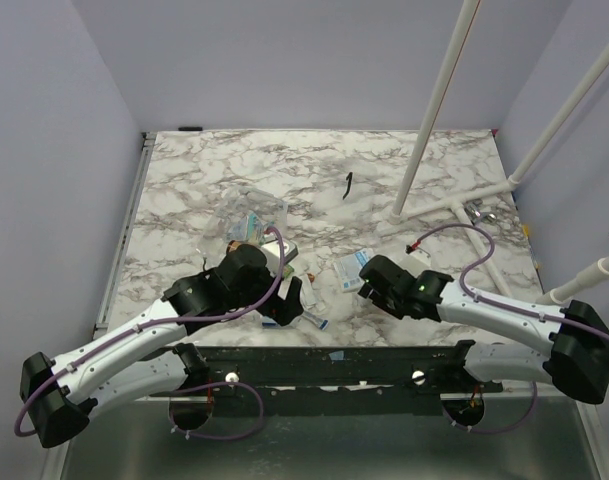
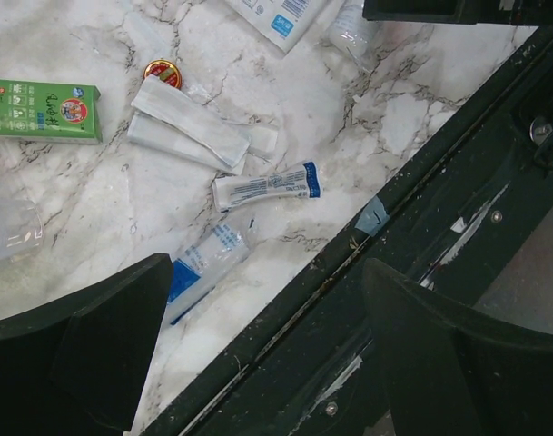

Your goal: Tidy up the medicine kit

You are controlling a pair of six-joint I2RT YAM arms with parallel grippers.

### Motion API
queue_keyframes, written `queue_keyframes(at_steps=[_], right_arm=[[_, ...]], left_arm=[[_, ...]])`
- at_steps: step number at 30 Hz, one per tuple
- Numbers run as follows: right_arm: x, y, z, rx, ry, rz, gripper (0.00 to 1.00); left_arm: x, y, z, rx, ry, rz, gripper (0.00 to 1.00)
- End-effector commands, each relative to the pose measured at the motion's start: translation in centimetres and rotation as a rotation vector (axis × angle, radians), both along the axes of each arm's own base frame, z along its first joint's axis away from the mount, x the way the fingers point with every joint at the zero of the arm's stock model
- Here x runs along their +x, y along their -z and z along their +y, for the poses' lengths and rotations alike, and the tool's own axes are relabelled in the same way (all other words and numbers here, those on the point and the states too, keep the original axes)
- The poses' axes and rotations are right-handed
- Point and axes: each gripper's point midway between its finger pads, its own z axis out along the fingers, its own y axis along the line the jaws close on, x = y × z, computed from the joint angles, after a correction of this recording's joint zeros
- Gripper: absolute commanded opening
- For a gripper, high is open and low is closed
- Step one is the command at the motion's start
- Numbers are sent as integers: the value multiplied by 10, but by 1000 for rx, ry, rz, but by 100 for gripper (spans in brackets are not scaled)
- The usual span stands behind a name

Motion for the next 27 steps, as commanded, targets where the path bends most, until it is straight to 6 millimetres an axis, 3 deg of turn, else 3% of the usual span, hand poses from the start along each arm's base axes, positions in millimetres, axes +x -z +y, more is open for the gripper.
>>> queue_keyframes(at_steps=[1,7,20,27], right_arm=[[8,5,6,51,86,-23,68],[11,16,7,46,141,-2,64],[13,33,2,33,236,9,53],[13,29,-5,28,253,-12,36]], left_arm=[[-5,-9,-9,-60,27,-3,88],[-12,-23,-16,-137,65,-11,88],[-19,-23,-6,-129,77,-21,88],[-21,-21,-3,-127,77,-22,89]])
